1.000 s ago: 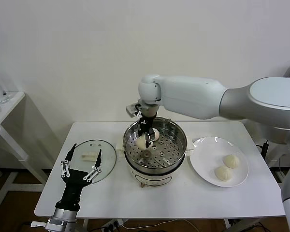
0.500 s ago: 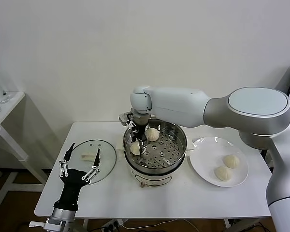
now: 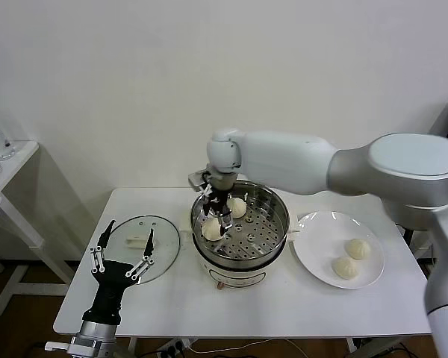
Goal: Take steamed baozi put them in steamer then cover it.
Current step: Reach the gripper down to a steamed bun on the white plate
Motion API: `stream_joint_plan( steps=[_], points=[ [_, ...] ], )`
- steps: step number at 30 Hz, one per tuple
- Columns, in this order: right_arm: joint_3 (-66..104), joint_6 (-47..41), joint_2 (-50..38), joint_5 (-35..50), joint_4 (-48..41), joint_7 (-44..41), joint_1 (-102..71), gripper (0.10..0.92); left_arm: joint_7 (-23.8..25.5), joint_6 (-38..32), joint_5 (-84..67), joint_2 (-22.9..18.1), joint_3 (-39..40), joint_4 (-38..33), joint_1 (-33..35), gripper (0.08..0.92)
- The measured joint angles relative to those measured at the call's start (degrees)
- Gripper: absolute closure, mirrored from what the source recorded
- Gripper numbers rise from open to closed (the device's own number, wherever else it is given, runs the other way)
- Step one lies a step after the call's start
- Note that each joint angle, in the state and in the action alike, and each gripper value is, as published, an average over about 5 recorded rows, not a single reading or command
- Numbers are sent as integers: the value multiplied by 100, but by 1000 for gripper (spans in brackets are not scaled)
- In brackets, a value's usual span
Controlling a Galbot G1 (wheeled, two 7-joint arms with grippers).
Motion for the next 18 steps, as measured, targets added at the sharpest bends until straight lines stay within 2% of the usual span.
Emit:
stream_joint_plan(
  steps=[8, 18],
  points=[
    [97, 291, -1600, -373, 647, -385, 398, 203, 12, 10, 70, 22, 26, -21, 22, 177],
    [371, 721, -3388, -1104, 764, -545, -108, 203, 34, 7, 129, 38, -2, -86, 99, 177]
  ],
)
